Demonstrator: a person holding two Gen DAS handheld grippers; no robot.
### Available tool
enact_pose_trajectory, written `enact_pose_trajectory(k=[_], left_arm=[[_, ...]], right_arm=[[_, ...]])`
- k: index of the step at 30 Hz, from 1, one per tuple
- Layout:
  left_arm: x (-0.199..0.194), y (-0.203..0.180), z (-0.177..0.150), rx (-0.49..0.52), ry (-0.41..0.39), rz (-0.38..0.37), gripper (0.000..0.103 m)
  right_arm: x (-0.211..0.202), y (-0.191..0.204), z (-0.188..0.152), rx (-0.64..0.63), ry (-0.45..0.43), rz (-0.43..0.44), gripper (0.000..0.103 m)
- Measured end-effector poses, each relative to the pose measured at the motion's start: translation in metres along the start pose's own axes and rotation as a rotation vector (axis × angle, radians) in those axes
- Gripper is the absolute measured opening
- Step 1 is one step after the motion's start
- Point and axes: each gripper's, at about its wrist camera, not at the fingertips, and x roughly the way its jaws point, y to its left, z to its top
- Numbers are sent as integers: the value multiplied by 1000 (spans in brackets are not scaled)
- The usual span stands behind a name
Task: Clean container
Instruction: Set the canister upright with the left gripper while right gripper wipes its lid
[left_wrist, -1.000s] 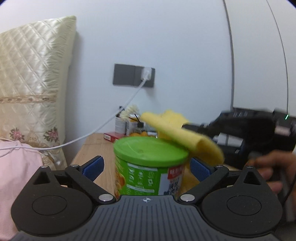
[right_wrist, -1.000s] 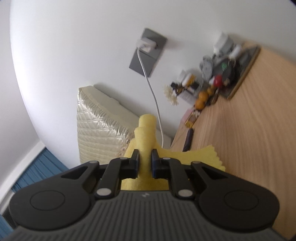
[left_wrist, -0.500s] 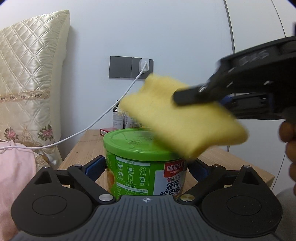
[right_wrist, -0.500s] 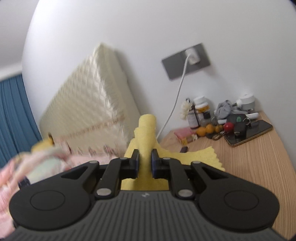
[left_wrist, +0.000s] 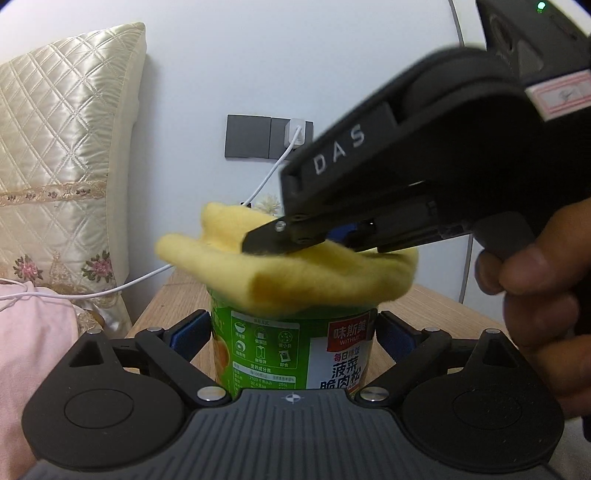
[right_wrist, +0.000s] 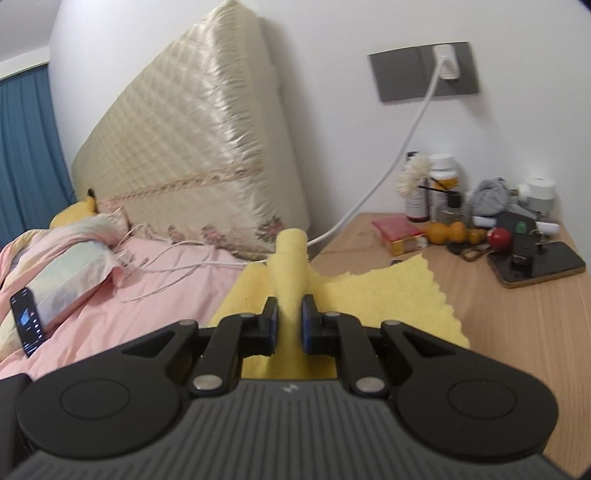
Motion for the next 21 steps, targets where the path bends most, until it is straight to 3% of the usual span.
enact_pose_trajectory(k=[11,16,21], left_arm=[[1,3,8,-4,4,-5,97],[4,2,14,-3,2,-3,97],[8,3,20,-1,0,-3,97]], right_arm=[[-40,0,-13,-53,2,-36,13],[-26,-17,-4,-51,-8,-75,14],[-2,-19,4,-23,-8,-49,14]])
